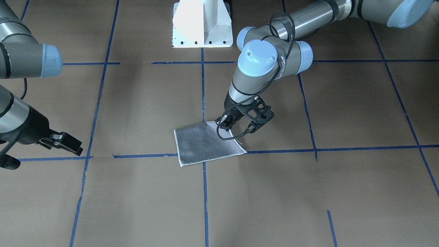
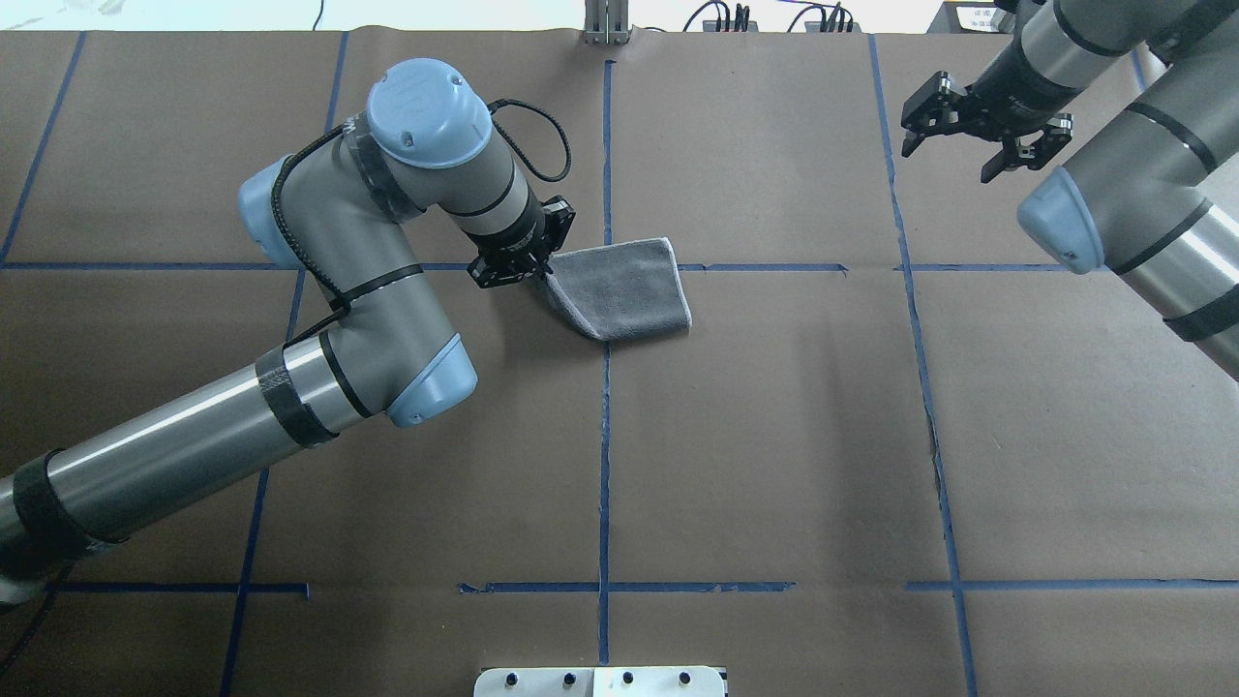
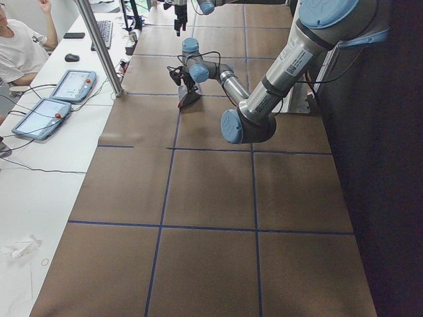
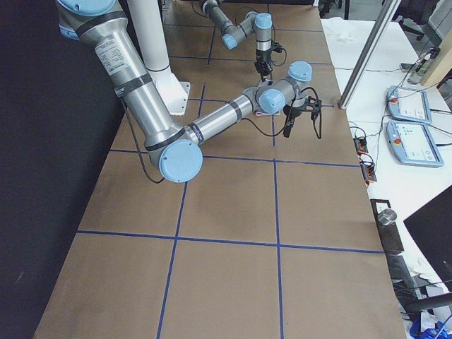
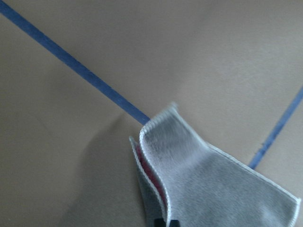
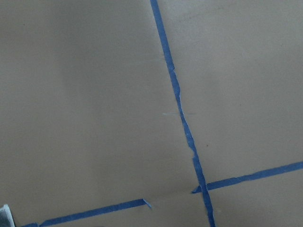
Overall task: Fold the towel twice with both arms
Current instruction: 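Fold the gripped strip end over onto the other end with the left gripper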
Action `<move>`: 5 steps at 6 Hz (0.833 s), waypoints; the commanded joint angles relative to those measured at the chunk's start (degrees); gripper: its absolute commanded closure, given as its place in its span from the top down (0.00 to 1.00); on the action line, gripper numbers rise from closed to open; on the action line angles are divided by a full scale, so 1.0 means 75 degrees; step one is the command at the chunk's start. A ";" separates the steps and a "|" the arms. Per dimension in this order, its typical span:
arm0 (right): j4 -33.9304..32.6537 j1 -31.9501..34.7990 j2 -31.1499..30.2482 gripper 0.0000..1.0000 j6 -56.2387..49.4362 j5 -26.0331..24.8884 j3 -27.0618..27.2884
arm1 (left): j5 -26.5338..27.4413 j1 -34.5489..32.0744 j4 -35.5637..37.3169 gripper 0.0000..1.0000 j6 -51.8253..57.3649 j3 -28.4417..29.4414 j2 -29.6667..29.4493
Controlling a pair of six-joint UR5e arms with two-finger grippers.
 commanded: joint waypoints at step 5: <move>0.0011 0.0452 -0.1703 1.00 -0.1333 0.0274 0.1155 | 0.1229 0.1008 -0.1699 0.03 0.0017 0.4142 -0.2909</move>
